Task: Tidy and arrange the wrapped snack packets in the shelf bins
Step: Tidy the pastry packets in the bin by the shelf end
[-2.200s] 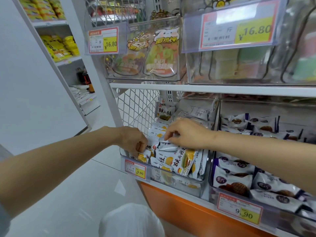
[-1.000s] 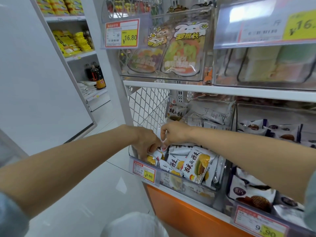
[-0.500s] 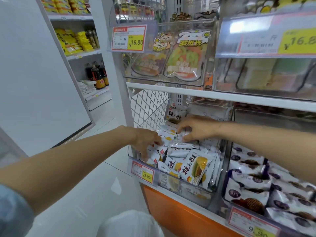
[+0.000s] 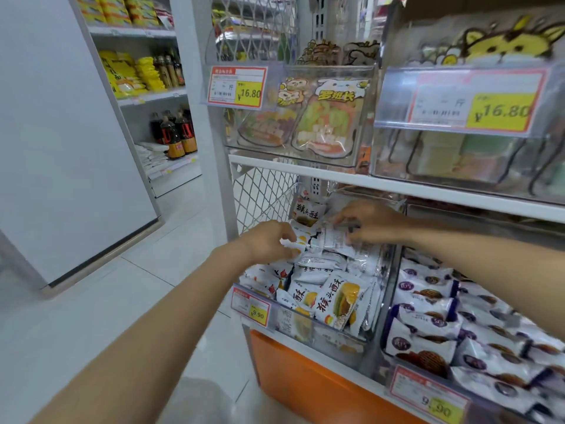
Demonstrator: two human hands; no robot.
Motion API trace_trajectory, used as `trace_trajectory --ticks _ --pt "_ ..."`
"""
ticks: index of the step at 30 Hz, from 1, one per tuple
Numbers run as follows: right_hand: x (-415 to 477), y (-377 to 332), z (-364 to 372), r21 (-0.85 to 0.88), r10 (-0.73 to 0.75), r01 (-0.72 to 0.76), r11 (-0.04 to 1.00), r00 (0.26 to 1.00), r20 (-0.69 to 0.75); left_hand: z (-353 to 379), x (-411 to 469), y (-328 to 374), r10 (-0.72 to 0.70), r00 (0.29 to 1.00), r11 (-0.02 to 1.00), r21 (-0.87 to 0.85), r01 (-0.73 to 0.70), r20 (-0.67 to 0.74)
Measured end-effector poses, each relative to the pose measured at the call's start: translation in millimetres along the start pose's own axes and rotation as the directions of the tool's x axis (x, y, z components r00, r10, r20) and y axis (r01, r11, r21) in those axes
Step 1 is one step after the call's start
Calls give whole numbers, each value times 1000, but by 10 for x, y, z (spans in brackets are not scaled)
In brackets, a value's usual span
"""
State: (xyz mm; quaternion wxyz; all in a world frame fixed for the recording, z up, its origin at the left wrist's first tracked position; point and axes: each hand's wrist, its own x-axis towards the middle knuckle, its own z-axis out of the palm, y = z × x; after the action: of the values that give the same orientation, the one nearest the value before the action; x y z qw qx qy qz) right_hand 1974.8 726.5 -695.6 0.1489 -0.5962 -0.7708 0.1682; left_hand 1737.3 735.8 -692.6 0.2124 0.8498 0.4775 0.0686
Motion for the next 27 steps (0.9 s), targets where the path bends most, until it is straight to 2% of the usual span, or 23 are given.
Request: trace_trajectory --ticks 2,4,5,7,9,10,11,14,15,17,18,19,20,22,23,25,27 --pt "36 30 39 32 -11 16 999 990 -139 149 -17 19 -98 992 981 -175 82 -83" --pt "70 48 -3 54 -16 30 998 969 -246 320 -7 38 -164 977 959 -256 124 -140" --pt "79 43 -37 40 -13 22 999 975 -222 388 0 48 -179 972 953 -271 133 -153" --pt "76 11 -59 -67 16 -17 998 1000 -18 458 10 53 -199 966 945 -294 144 -166" --pt "67 -67 5 -321 101 -30 947 973 209 448 24 28 -210 960 939 -312 145 -187" --pt "69 -103 58 -403 129 -21 915 961 244 428 33 9 -216 955 935 -327 141 -204" --pt "66 -147 88 -441 125 -12 898 965 229 398 40 -1 -214 951 931 -341 130 -224" --pt "38 -241 66 -412 41 -8 911 997 70 335 70 -21 -199 939 917 -390 78 -280" --pt "32 -262 45 -346 19 -17 938 1000 2 311 71 -23 -200 934 903 -425 59 -296" --pt "18 -275 17 -1 45 -46 999 992 -117 257 69 -24 -230 917 846 -532 23 -327" --pt "10 -292 15 227 78 -48 973 989 -126 232 70 -31 -247 911 799 -601 -2 -331" --pt "1 -297 14 426 95 -40 904 989 -110 206 56 -19 -252 914 741 -671 -30 -318" --pt "-11 -306 24 560 116 -49 827 990 -84 191 42 -8 -246 926 670 -740 -52 -287" --pt "-60 -355 65 675 150 -99 732 988 -17 184 12 28 -207 958 550 -834 -53 -197" --pt "-90 -388 97 701 163 -125 702 987 13 189 -1 45 -184 969 521 -852 -43 -162" --pt "-140 -434 150 735 170 -166 658 983 70 210 -9 47 -165 976 491 -870 -44 -142" --pt "-169 -458 175 729 162 -177 661 983 91 216 -11 30 -182 971 487 -872 -47 -154"
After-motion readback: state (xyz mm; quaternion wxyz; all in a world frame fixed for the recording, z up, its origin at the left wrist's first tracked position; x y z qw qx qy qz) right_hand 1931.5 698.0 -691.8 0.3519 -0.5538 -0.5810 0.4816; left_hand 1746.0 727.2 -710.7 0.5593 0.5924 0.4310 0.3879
